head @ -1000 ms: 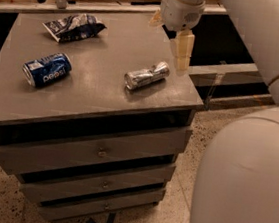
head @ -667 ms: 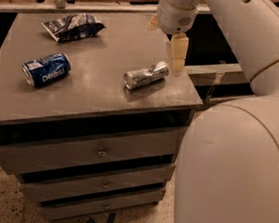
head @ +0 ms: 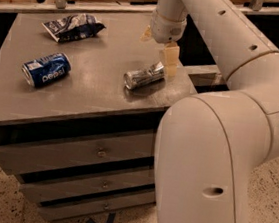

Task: Place redbull can upright

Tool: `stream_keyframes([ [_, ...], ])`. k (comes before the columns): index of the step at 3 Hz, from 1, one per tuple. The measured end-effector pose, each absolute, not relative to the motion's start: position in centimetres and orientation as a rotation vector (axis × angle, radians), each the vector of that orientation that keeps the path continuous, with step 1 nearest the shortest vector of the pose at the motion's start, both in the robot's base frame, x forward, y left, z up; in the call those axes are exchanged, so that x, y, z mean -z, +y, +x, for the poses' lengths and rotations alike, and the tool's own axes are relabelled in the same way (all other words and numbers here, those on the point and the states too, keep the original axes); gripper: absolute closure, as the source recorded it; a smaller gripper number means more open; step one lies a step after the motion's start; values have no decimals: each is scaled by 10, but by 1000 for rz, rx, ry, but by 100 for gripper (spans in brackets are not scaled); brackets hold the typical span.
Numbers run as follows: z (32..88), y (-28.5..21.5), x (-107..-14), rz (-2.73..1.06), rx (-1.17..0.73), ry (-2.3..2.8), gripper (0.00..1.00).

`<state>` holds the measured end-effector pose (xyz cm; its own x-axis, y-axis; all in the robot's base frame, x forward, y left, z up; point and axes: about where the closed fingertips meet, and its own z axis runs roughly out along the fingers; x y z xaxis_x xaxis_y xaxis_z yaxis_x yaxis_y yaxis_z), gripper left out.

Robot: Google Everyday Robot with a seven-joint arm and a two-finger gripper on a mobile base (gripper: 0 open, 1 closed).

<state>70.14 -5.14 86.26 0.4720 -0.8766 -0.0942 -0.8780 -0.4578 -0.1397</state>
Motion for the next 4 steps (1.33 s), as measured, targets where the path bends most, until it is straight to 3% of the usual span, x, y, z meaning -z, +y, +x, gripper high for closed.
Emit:
stream_keyframes([
  [2, 696, -53, -835, -2615, -81, 1509, 0],
  [4, 688, -56, -818, -2675, -131, 1471, 41],
])
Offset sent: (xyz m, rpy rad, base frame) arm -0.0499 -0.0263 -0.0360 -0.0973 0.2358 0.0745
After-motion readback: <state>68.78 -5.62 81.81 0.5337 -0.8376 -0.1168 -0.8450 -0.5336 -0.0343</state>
